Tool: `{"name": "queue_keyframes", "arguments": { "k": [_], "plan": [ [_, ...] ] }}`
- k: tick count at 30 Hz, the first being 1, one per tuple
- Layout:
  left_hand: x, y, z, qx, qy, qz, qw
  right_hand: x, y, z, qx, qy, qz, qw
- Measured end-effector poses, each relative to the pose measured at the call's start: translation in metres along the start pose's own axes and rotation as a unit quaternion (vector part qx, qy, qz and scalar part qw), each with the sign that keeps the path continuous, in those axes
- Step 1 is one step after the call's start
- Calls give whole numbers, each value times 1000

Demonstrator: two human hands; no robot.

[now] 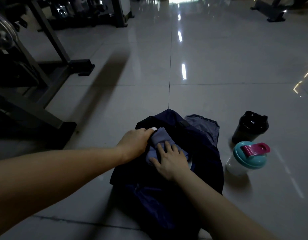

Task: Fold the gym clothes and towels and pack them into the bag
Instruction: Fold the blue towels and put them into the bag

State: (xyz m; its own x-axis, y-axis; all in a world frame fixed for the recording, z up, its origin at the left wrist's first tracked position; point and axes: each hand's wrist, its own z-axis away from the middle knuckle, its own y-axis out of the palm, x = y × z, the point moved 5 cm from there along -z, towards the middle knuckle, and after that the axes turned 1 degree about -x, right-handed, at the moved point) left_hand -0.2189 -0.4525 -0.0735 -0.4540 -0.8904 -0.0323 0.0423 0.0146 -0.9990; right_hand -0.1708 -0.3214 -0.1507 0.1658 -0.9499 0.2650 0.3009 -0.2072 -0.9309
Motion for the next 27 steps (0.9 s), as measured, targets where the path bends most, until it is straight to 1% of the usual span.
{"name": "queue_keyframes", "arguments": {
  "k": [2,4,6,8,10,13,16,19,23,25,27],
  "plan": [
    [-1,1,-2,23,23,-64,997,-1,3,2,-19,-14,0,1000],
    [-2,3,-3,40,42,-127,990,-2,6,4,-19,-24,-8,999],
    [1,10,-4,54,56,-140,987,-4,9,2,-6,-21,-28,999],
    [4,18,-5,65,77,-98,990,-3,11,-1,16,-16,-40,999],
    [8,22,-9,47,69,-19,996,-1,12,-4,33,-13,-44,998],
    [20,23,-16,24,-5,61,998,0,9,-8,39,-6,-52,998],
    [30,22,-20,22,-100,135,986,0,7,-7,31,-9,-56,998],
    [36,23,-23,15,-167,151,974,1,8,-6,16,-7,-57,998],
    [33,22,-26,-7,-186,144,972,4,2,-10,3,9,-88,996],
    [35,21,-25,-27,-195,179,964,5,0,-14,12,22,-112,993],
    [35,20,-23,-41,-200,245,948,6,1,-19,31,31,-120,992]
  ]
}}
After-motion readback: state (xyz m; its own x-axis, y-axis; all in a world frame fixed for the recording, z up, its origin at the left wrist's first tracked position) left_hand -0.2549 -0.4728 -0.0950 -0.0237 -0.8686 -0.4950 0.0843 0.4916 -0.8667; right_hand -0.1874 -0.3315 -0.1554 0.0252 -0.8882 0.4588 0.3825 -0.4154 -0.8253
